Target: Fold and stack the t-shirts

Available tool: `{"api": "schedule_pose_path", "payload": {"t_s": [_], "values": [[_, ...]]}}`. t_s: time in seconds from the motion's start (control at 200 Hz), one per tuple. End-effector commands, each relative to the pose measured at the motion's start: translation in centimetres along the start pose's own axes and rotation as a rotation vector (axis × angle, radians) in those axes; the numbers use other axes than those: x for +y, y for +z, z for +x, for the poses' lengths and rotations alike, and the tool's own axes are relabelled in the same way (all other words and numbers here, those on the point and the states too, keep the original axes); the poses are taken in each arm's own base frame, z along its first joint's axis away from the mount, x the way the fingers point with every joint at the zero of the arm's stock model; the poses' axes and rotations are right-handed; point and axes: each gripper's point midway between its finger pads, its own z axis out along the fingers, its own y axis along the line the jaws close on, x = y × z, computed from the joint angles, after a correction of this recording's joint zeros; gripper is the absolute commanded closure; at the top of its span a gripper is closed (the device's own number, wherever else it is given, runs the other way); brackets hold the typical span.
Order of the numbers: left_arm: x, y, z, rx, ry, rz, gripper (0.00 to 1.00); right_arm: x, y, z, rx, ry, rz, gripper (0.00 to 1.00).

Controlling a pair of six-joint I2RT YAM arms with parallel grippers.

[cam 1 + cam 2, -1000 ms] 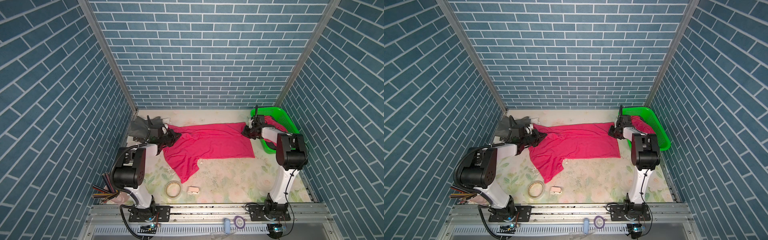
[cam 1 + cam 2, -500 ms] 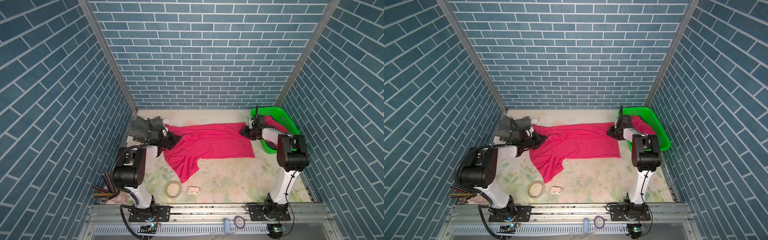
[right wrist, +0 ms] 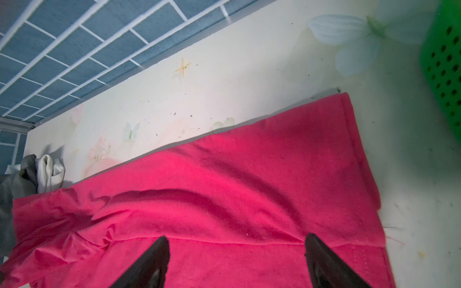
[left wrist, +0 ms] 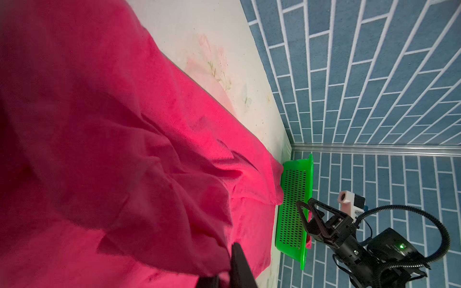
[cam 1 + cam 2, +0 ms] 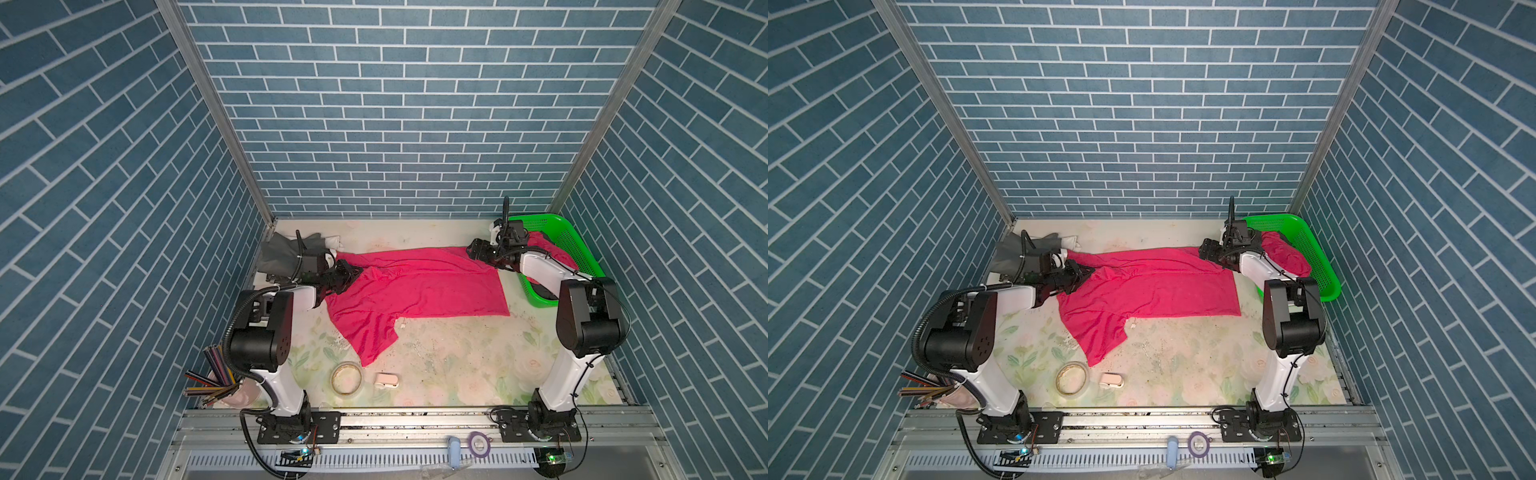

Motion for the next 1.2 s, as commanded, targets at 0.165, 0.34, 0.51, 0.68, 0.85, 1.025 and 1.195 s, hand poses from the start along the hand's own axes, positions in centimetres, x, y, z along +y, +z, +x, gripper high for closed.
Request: {"api": "schedule_pose_path", "payload": {"t_s": [0.165, 0.34, 0.51, 0.68, 0.85, 1.025, 1.195], "values": [[-1.7, -0.1, -1.3, -0.02, 0.014, 0.024, 0.82, 10.6, 1.3, 4.6, 0.059, -0.015, -0.253, 0.09], [-1.7, -0.2, -1.2, -0.013, 0.013, 0.027, 0.82, 16.2, 2.5, 8.4, 0.11, 0.051, -0.389, 0.08], [-1.4, -0.2, -1.8, -0.022, 0.016, 0.015, 0.82, 20.1, 3.8, 11.2, 0.139, 0.144, -0.477, 0.06], [-0.1, -0.3, -2.8, -0.046, -0.019, 0.014, 0.82, 21.4, 5.4, 12.5, 0.161, 0.201, -0.518, 0.06], [0.3, -0.1, -2.8, -0.045, -0.033, 0.018, 0.81, 21.1, 6.6, 13.1, 0.178, 0.244, -0.509, 0.06], [0.3, -0.4, -3.0, -0.065, -0.036, 0.018, 0.73, 22.6, 6.9, 13.7, 0.196, 0.269, -0.558, 0.05], [0.8, -0.4, -3.5, -0.076, -0.051, 0.008, 0.58, 24.2, 7.2, 14.6, 0.218, 0.278, -0.587, 0.05]]}}
